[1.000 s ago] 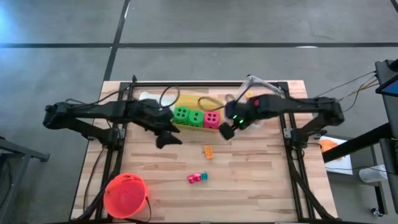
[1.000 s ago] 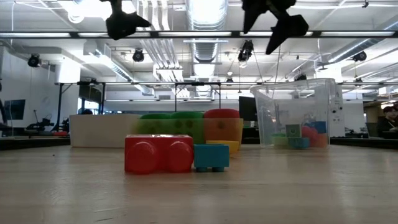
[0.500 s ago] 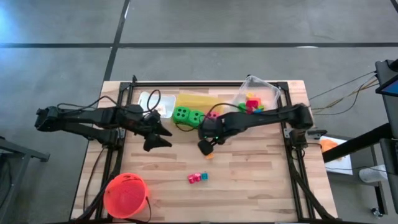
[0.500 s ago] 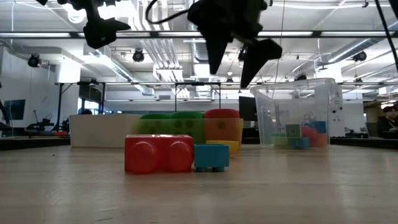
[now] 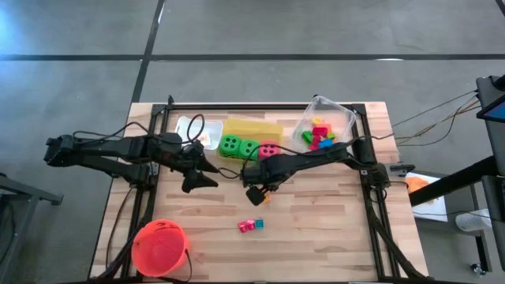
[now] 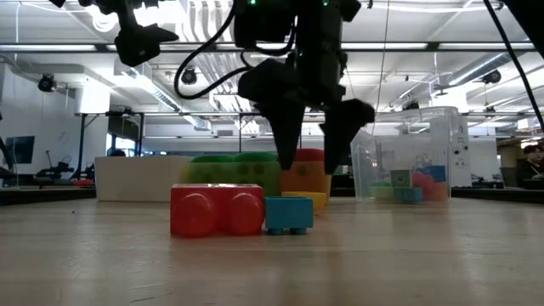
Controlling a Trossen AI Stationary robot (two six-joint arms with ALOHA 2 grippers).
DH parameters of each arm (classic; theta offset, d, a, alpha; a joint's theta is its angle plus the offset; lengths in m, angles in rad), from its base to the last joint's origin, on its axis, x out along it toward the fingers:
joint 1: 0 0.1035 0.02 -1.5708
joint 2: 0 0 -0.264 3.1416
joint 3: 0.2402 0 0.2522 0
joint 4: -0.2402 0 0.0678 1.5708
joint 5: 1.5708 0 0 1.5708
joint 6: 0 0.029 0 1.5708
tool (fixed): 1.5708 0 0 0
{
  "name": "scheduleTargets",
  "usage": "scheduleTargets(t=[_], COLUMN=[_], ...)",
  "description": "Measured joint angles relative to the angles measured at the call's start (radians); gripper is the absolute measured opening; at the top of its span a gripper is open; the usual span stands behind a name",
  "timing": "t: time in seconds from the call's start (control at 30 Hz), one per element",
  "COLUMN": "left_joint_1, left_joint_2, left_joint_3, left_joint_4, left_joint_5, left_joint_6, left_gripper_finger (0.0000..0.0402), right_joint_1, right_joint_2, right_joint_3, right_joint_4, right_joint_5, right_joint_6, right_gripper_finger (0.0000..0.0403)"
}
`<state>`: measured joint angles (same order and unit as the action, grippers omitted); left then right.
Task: Pick & Place Toys
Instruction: Put the yellow game piece into the transparent bin
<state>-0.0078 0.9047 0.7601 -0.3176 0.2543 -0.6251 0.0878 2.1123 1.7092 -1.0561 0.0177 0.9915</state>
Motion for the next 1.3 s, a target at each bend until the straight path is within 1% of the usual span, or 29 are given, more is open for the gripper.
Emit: scheduleTargets(t=[0.3,0.43,0.6,0.67,0.73,0.8,1.13,1.17,1.3], left_joint_1=[0.000,0.000,0.000,0.000,0.000,0.000,0.000,0.000,0.000], left_joint_2=[0.000,0.000,0.000,0.000,0.000,0.000,0.000,0.000,0.000], left_joint_3=[0.000,0.000,0.000,0.000,0.000,0.000,0.000,0.000,0.000], left_joint_4=[0.000,0.000,0.000,0.000,0.000,0.000,0.002,0.003,0.005], left_joint_5=[0.008,0.008,0.008,0.008,0.008,0.008,0.009,0.009,0.008], left_joint_6=[-0.027,-0.030,-0.038,-0.038,-0.038,-0.044,-0.064,-0.064,-0.081], left_gripper_finger=[0.0350,0.0350,0.0350,0.0350,0.0350,0.0350,0.0350,0.0350,0.0350], right_joint_1=[0.000,0.000,-0.001,-0.001,-0.001,-0.001,-0.001,-0.001,0.000], right_joint_2=[0.045,0.053,0.057,0.057,0.057,0.057,0.057,0.057,0.056], right_joint_3=[-0.004,-0.026,-0.058,-0.079,-0.097,-0.104,-0.111,-0.111,-0.111], right_joint_4=[0.085,0.136,0.134,0.155,0.169,0.169,0.162,0.165,0.166], right_joint_5=[-0.009,-0.018,-0.017,-0.017,-0.017,-0.016,-0.012,-0.013,-0.016], right_joint_6=[0.003,0.013,0.018,0.019,0.026,0.023,-0.055,-0.067,-0.102], right_gripper_finger=[0.0359,0.0359,0.0358,0.0350,0.0330,0.0301,0.0138,0.0129,0.0129])
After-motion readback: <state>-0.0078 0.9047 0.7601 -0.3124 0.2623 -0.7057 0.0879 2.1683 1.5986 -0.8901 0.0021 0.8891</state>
